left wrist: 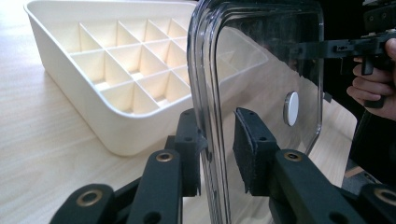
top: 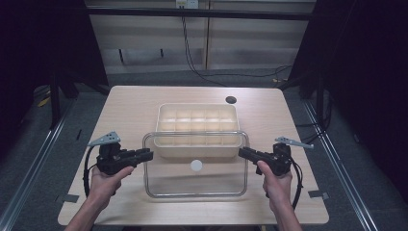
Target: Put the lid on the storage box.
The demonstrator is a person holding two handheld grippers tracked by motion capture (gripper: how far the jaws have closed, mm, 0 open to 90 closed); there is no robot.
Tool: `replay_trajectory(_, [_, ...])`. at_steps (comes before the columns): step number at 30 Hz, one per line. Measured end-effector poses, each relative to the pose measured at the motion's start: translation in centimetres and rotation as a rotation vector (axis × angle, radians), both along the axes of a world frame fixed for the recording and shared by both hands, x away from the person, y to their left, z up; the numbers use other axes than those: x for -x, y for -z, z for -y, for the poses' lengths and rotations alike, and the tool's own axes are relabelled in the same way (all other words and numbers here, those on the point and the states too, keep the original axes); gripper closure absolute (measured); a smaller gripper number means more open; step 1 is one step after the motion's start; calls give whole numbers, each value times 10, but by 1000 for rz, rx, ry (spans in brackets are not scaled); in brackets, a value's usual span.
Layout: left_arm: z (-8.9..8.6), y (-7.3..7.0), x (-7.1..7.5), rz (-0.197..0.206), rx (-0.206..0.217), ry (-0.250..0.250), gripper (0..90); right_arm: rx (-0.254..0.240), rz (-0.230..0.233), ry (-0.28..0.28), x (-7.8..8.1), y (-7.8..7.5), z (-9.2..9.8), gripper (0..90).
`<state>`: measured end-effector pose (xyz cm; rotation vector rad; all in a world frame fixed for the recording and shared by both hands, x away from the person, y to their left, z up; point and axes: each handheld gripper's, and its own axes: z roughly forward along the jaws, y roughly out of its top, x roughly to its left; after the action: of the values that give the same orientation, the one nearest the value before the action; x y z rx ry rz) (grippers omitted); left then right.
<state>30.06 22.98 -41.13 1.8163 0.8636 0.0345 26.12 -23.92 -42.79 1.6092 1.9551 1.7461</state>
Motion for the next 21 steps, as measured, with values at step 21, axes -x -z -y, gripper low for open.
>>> replay_trajectory(21, [6, -24, -23, 20, 4, -32, 719, -4, 31, 39, -20, -23, 2, 691])
